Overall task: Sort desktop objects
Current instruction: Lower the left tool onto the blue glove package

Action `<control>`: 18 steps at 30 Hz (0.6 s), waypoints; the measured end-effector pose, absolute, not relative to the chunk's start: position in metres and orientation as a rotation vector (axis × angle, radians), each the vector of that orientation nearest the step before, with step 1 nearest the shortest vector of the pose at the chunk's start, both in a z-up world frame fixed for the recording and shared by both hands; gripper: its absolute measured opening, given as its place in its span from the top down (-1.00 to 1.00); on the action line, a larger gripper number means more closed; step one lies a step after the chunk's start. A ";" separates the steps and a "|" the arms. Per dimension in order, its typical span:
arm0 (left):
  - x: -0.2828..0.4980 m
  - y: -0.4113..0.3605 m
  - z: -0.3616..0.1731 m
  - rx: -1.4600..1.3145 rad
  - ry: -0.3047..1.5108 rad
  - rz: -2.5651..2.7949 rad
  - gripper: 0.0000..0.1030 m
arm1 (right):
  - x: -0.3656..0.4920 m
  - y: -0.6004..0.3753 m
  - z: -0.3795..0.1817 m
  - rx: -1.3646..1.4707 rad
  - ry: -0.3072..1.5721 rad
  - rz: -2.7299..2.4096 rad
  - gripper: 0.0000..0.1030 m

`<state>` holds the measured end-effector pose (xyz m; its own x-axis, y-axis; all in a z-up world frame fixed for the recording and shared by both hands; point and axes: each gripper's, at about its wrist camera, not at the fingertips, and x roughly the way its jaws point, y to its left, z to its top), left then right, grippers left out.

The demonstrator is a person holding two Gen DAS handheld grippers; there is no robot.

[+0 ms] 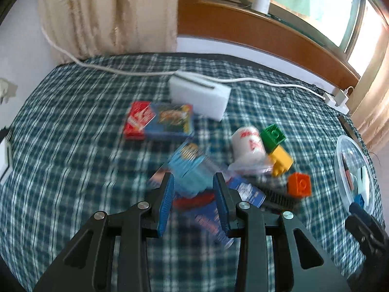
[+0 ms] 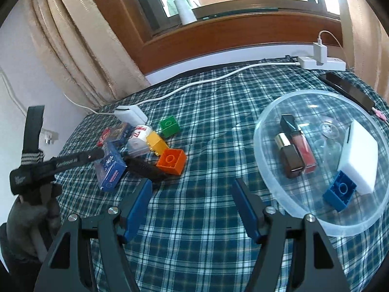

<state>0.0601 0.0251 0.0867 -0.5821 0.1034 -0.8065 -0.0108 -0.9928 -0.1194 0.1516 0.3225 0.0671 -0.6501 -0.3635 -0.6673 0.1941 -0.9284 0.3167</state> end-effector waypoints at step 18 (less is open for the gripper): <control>0.057 0.038 0.080 -1.447 -0.602 2.732 -0.54 | 0.158 0.319 0.068 1.113 -0.317 -2.587 -0.40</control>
<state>0.0571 0.0380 0.0804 -0.5778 0.1688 -0.7986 0.1823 -0.9270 -0.3278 0.1577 0.3193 0.0675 -0.6520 -0.3624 -0.6661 0.1906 -0.9285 0.3186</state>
